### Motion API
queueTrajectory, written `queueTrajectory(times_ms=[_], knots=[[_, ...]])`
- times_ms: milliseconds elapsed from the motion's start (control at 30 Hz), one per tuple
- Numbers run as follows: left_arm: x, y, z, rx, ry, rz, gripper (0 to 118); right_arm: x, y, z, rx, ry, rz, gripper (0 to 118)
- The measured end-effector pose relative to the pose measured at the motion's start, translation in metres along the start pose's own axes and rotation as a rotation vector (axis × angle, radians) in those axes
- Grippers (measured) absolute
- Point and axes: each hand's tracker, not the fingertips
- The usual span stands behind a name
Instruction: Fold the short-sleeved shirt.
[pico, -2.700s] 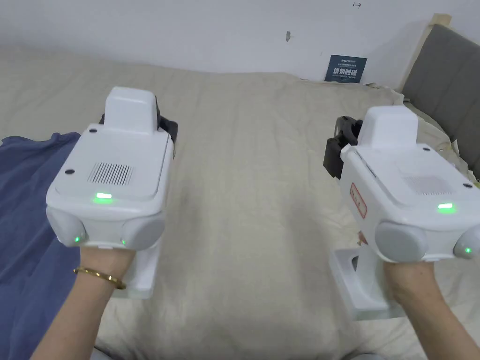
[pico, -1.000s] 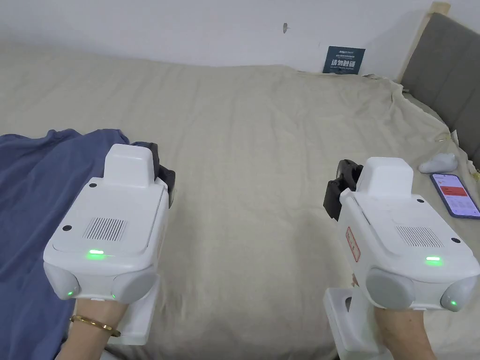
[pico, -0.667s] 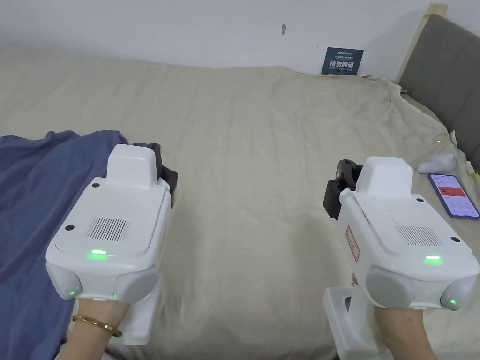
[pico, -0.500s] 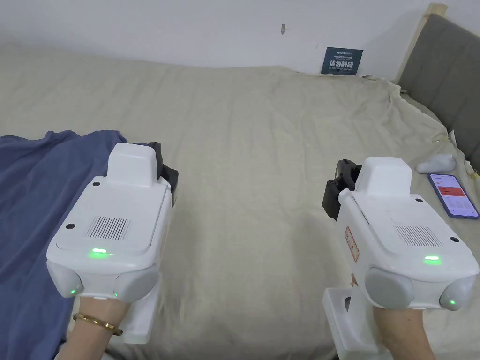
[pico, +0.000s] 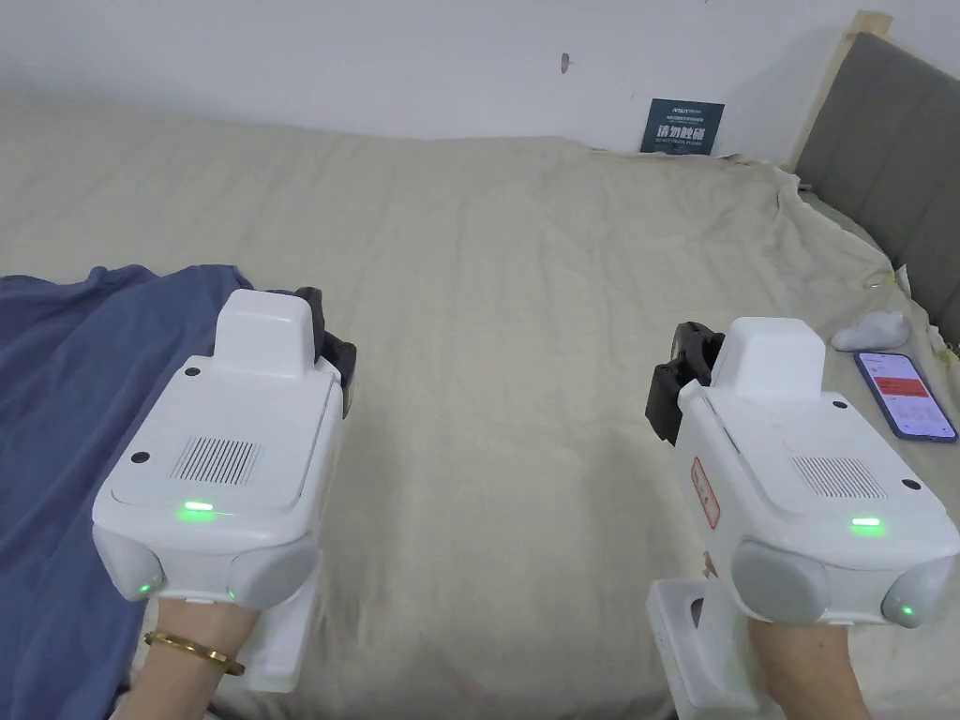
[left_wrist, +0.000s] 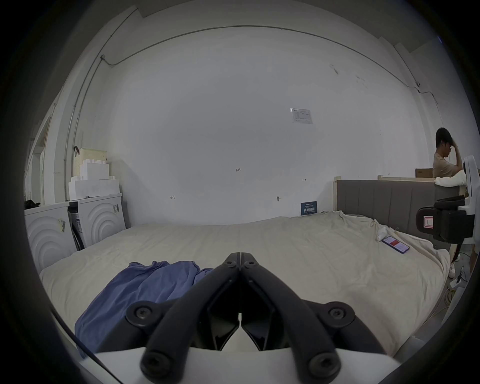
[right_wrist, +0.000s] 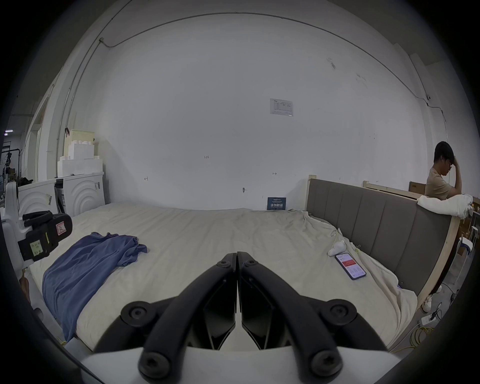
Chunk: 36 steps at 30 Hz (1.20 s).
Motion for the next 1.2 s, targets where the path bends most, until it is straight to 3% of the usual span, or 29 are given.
queueTrajectory(times_ms=[400,1200], knots=[[-0.02,-0.001,0.008,-0.001,0.056,0.03,0,-0.016,0.002,-0.005,0.002,0.046,0.011,0],[-0.138,-0.01,0.093,-0.036,0.441,0.051,0,-0.153,0.012,-0.027,0.021,0.427,0.066,0]])
